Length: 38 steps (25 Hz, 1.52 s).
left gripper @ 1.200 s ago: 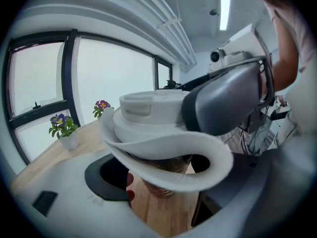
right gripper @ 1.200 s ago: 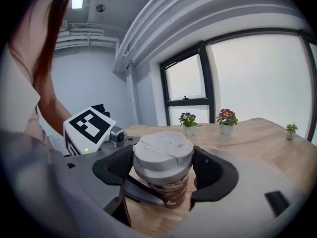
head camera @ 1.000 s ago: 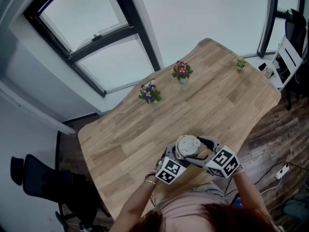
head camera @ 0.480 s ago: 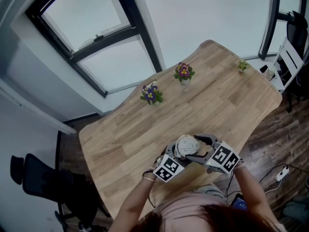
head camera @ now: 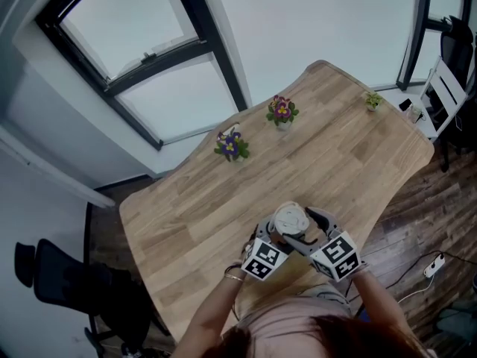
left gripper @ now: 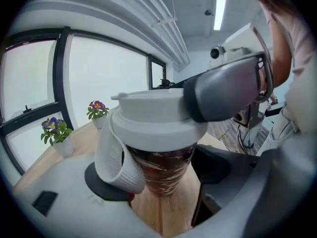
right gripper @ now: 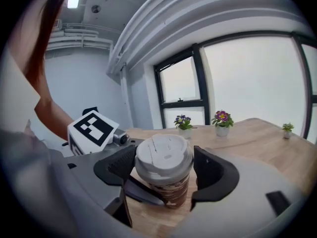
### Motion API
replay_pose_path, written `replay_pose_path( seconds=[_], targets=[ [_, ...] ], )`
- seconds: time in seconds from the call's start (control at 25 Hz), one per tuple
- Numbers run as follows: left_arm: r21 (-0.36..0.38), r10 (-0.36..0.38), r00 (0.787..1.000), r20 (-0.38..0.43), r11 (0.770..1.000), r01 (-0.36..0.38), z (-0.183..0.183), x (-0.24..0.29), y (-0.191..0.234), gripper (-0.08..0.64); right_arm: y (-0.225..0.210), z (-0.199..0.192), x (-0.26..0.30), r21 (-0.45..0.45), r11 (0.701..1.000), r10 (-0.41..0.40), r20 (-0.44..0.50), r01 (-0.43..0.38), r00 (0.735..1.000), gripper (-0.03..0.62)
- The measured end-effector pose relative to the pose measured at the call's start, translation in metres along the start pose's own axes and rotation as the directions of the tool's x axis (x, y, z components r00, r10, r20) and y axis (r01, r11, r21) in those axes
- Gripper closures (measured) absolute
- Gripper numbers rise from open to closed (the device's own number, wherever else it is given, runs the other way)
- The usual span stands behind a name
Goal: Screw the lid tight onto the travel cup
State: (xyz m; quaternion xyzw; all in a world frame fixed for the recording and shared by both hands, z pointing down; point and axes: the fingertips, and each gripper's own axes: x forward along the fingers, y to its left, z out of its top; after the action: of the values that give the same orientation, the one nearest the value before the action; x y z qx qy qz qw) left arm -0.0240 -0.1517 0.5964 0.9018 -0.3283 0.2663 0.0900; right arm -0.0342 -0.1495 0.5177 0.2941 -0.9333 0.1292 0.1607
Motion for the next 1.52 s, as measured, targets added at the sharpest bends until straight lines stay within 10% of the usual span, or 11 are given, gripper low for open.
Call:
replay_pose_path(
  seconds=[0.4,0.96,1.24,1.52],
  targets=[
    [0.080,-0.176,0.980,-0.087,0.980,0.183,-0.006,-0.004,-0.003,0.190,0.009,-0.003,0.004,-0.183,0.946,0.237,-0.181,-0.269,0.955,0.245],
    [0.015,-0.015,1.000,-0.027,1.000,0.015,-0.004,0.002,0.005,0.190,0.004,0.000,0.001,-0.077,0.994,-0.084,-0.013,0.083,0.996,0.245],
    [0.039,-0.065,0.997,-0.043,0.997,0.067,-0.006,0.001,0.004,0.190,0.002,-0.003,-0.002,-0.114,0.985,0.114,-0.110,-0.127,0.987,0.245],
    [0.087,-0.139,0.988,-0.069,0.986,0.145,-0.006,0.002,-0.003,0.190,0.014,0.001,0.005,-0.363,0.873,0.244,-0.254,-0.326,0.936,0.238]
  ],
)
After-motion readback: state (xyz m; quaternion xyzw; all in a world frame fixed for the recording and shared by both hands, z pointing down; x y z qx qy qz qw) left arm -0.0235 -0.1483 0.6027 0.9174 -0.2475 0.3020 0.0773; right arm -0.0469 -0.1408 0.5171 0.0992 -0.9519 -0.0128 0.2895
